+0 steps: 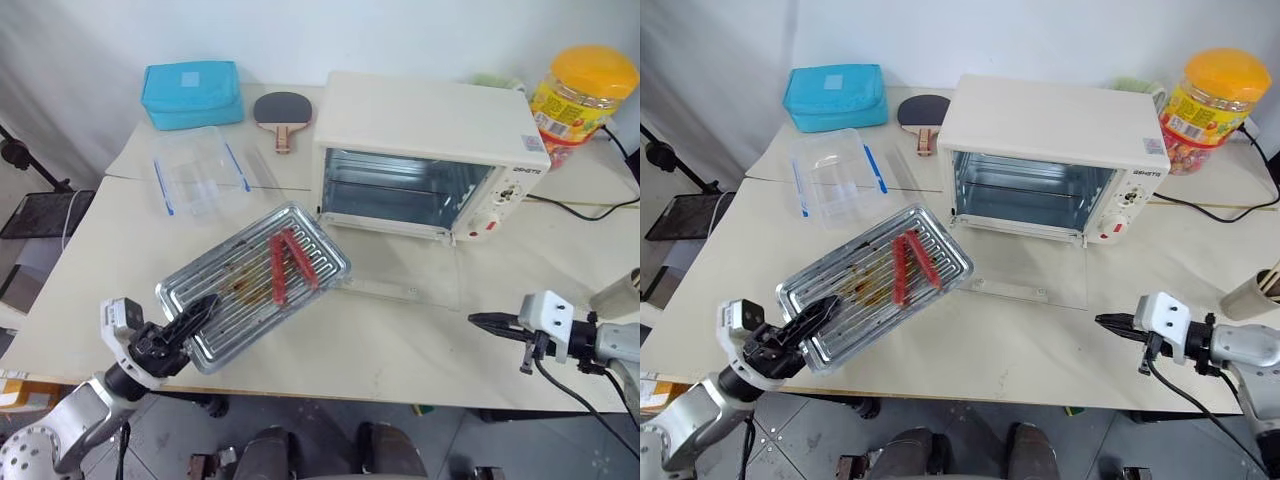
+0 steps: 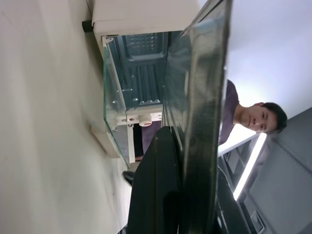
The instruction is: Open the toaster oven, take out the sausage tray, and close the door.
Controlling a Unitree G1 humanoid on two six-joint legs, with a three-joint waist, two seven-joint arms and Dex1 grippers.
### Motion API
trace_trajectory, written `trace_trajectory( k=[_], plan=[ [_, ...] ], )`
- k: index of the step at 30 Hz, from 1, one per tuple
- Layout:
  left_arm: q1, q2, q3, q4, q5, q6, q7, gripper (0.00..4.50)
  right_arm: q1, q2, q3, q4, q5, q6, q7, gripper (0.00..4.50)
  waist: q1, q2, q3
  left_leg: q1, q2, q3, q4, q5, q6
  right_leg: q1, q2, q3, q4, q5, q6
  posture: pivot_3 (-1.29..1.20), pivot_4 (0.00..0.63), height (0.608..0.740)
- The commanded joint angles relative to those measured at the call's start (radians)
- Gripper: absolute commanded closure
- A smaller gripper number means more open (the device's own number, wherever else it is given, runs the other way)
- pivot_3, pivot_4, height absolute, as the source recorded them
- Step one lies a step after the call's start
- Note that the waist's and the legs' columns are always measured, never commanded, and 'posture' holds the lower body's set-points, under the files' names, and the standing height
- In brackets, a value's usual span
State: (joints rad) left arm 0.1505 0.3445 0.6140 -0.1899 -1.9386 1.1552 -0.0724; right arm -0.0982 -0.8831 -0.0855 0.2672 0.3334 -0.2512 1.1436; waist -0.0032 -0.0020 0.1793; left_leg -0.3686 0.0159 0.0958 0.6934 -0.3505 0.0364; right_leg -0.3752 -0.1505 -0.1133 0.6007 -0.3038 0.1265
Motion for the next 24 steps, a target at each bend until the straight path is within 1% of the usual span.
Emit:
trace_trajectory(
  k=[1, 2, 6, 9, 12, 18, 21, 24],
  plan=[
    [0.038, -0.097, 0.05, -0.118, -0.034, -0.126, 0.071, 4.5, -0.081, 0.048, -0.001, 0.079, 0.005, 0.003, 0.018, 4.44, -0.002, 0.001, 0.0, 0.0, 0.0, 0.0, 0.0, 0.0, 0.0, 0.0, 0.0, 0.0, 0.0, 0.0, 0.0, 0.0, 0.15, 0.74],
    [0.052, -0.132, 0.055, -0.148, -0.034, -0.16, 0.1, 4.5, -0.1, 0.06, 0.002, 0.096, -0.004, -0.001, 0.02, 4.44, -0.001, 0.001, 0.0, 0.0, 0.0, 0.001, 0.0, 0.0, 0.0, 0.0, 0.001, 0.0, 0.0, 0.0, 0.0, 0.0, 0.15, 0.74],
    [0.099, -0.215, 0.045, -0.243, -0.034, -0.267, 0.192, 4.5, -0.139, 0.116, -0.024, 0.111, 0.058, 0.021, 0.063, 4.44, 0.002, 0.0, 0.0, 0.0, 0.0, 0.001, 0.0, 0.0, 0.0, 0.0, 0.001, 0.0, 0.0, 0.0, 0.0, 0.0, 0.15, 0.74],
    [0.104, -0.268, 0.037, -0.308, -0.034, -0.354, 0.259, 4.5, -0.15, 0.154, -0.06, 0.113, 0.112, 0.018, 0.096, 4.44, 0.005, 0.0, 0.0, -0.001, -0.001, 0.0, 0.001, 0.0, 0.001, 0.001, 0.001, -0.001, -0.002, 0.0, 0.0, 0.0, 0.15, 0.74],
    [0.116, -0.296, 0.019, -0.355, -0.034, -0.415, 0.318, 4.5, -0.161, 0.165, -0.091, 0.067, 0.169, 0.083, 0.091, 4.44, 0.006, 0.001, 0.0, -0.001, -0.001, 0.0, 0.001, 0.0, 0.002, 0.001, 0.001, 0.0, -0.002, 0.0, 0.0, 0.0, 0.15, 0.74],
    [0.153, -0.305, -0.034, -0.428, -0.034, -0.495, 0.361, 4.5, -0.216, 0.179, -0.179, -0.065, 0.309, 0.261, 0.017, 4.44, 0.002, 0.001, 0.0, -0.002, 0.0, 0.0, 0.001, -0.001, 0.002, 0.001, 0.001, 0.0, -0.004, 0.0, 0.0, 0.0, 0.15, 0.74],
    [0.173, -0.287, -0.056, -0.441, -0.034, -0.511, 0.362, 4.5, -0.266, 0.194, -0.217, -0.117, 0.365, 0.335, -0.04, 4.44, 0.002, 0.001, 0.0, -0.002, 0.001, 0.0, 0.001, -0.002, 0.002, 0.001, 0.001, 0.0, -0.005, 0.0, 0.0, 0.0, 0.15, 0.74],
    [0.176, -0.283, -0.06, -0.459, -0.034, -0.543, 0.359, 4.5, -0.241, 0.185, -0.238, -0.219, 0.4, 0.391, -0.05, 4.44, 0.006, 0.001, 0.0, -0.002, 0.001, 0.0, 0.0, -0.002, 0.002, 0.0, 0.0, 0.0, -0.006, 0.0, 0.0, 0.0, 0.15, 0.74]
  ],
)
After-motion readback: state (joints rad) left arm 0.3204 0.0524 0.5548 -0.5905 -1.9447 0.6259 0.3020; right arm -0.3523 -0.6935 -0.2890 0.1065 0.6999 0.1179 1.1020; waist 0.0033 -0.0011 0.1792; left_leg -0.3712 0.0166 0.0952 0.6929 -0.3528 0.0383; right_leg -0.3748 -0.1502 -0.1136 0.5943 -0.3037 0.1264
